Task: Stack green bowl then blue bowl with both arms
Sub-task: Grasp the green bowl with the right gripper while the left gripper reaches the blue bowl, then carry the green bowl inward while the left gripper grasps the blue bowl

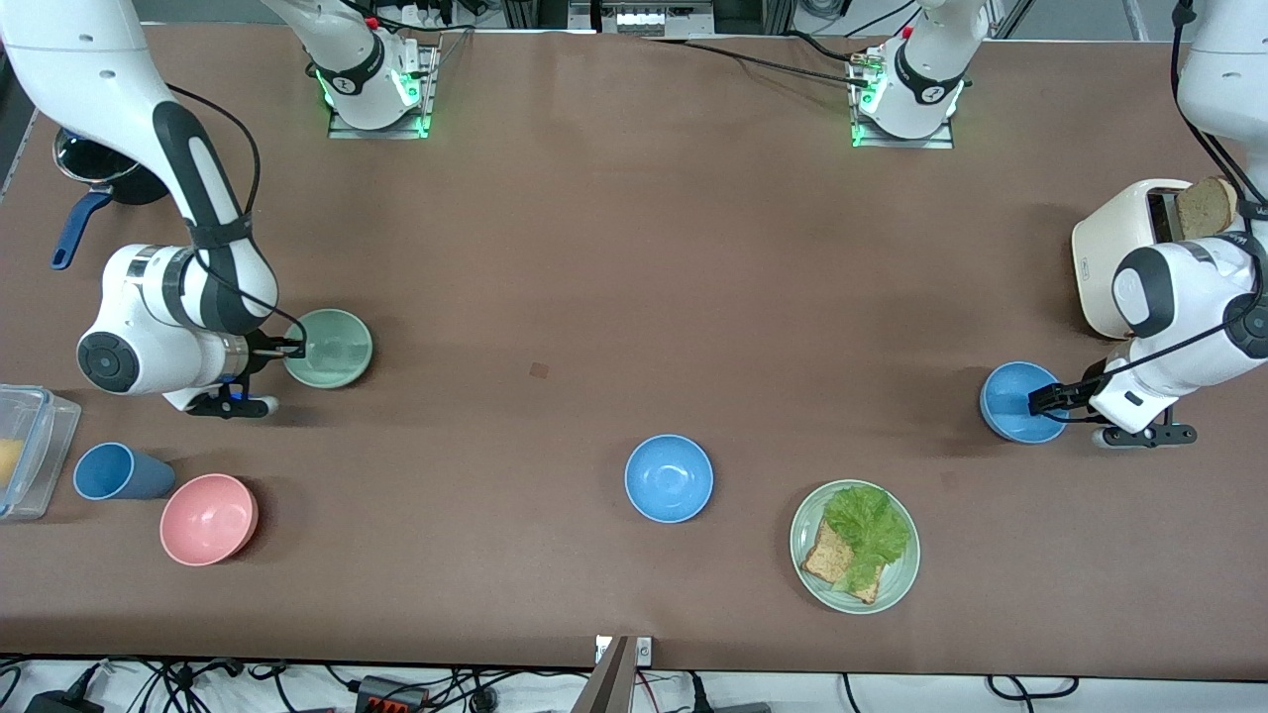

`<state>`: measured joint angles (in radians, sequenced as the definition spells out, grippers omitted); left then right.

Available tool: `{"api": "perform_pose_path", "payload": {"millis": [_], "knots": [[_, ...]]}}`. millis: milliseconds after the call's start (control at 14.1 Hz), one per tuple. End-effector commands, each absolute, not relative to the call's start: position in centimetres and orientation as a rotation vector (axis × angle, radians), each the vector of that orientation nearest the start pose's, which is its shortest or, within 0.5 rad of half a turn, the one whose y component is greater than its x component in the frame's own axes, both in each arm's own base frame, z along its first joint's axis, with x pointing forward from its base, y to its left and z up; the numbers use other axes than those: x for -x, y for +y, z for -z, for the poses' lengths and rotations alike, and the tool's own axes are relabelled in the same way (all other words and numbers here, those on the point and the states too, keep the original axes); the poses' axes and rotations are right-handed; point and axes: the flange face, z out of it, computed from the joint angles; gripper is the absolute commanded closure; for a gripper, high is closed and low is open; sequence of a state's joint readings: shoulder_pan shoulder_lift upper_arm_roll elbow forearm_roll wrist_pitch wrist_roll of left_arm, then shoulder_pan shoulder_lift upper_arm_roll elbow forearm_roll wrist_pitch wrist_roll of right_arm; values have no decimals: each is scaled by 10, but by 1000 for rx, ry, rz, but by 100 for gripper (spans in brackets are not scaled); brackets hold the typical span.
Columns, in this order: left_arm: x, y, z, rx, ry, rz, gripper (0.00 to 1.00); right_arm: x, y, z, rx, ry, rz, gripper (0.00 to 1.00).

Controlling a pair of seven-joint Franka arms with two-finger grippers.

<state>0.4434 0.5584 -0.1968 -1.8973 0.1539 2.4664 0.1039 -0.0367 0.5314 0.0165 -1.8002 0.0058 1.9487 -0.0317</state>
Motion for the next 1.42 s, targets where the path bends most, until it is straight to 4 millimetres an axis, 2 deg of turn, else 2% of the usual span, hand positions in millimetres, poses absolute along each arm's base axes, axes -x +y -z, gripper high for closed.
{"api": "perform_pose_path", "payload": {"millis": [0, 142, 213, 355, 426, 567, 709, 780, 851, 1064, 1206, 1348], "knots": [[-620, 164, -209, 3135, -34, 65, 10, -628, 61, -267, 3043, -44, -592, 100], [-621, 163, -209, 3134, 8, 65, 41, -624, 139, -275, 3035, -83, -539, 100], [-622, 161, -210, 3132, 101, 67, 58, -621, 184, -280, 3043, -104, -491, 100], [-620, 163, -211, 3128, 153, 62, 86, -601, 270, -273, 3063, -165, -472, 100], [-620, 163, -213, 3128, 155, 56, 97, -594, 300, -274, 3061, -139, -452, 100], [-620, 159, -223, 3125, 164, 64, 99, -574, 357, -268, 3014, -66, -460, 100], [-620, 153, -245, 3117, 176, 50, 99, -551, 405, -261, 2990, -67, -452, 100], [-618, 147, -256, 3118, 184, -6, 99, -540, 422, -253, 2992, -65, -450, 100], [-619, 131, -270, 3127, 212, -34, 99, -530, 438, -248, 2997, -53, -437, 100], [-614, 99, -303, 3142, 250, -124, 99, -505, 468, -229, 3009, -7, -451, 100], [-610, 58, -328, 3144, 176, -184, 99, -486, 487, -220, 3017, 0, -455, 100], [-605, 15, -346, 3139, 100, -230, 100, -482, 495, -207, 3006, 19, -433, 100]]}}
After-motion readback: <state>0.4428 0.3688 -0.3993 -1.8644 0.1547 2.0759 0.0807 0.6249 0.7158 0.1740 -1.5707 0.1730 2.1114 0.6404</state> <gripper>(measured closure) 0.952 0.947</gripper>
